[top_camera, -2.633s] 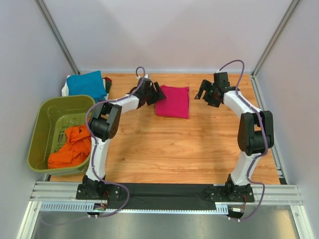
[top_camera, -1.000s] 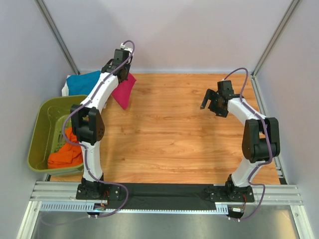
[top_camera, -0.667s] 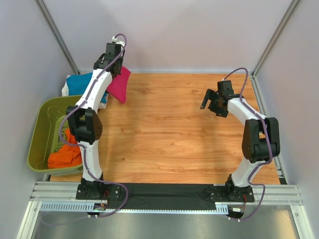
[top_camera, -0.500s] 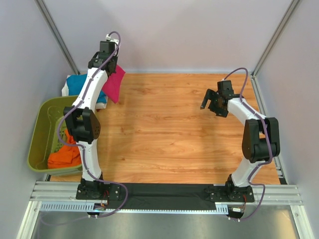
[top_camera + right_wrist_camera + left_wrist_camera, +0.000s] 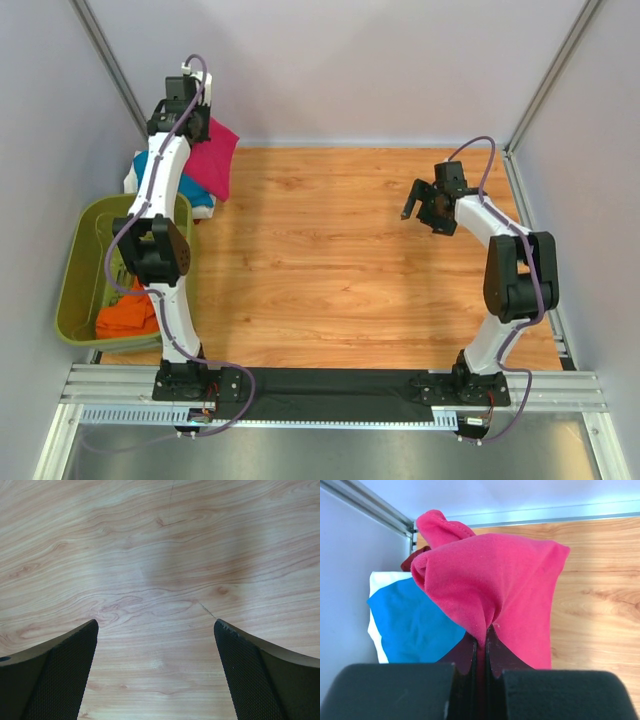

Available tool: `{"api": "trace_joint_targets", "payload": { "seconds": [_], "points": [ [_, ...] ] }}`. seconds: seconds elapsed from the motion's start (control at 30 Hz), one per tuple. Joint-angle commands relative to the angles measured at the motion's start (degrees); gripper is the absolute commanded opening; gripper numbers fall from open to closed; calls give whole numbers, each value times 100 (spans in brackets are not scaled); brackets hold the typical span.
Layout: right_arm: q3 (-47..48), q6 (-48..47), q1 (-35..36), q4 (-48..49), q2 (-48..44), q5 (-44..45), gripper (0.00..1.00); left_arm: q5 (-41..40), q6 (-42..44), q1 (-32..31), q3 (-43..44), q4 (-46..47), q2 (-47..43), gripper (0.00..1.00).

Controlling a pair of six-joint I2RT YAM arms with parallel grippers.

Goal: Fold and stack the t-shirts
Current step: Neatly place the folded tshirt to the corner

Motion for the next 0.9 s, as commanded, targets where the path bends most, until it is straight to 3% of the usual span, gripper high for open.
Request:
{"api": "trace_joint_targets", "payload": {
  "seconds": [0.0,0.4,0.57,0.87],
  "points": [
    [241,26,-16,147,86,5,100,440,-51,325,311,107,-70,0],
    [408,61,2,85,402,-57,100,800,46,1028,329,406,360,0],
    [505,43,2,-3,551,-39,100,1379,2,1424,329,520,659,0],
    [461,192,2,226,587,-329,100,1240,187,1740,311,845,1143,0]
  ]
}}
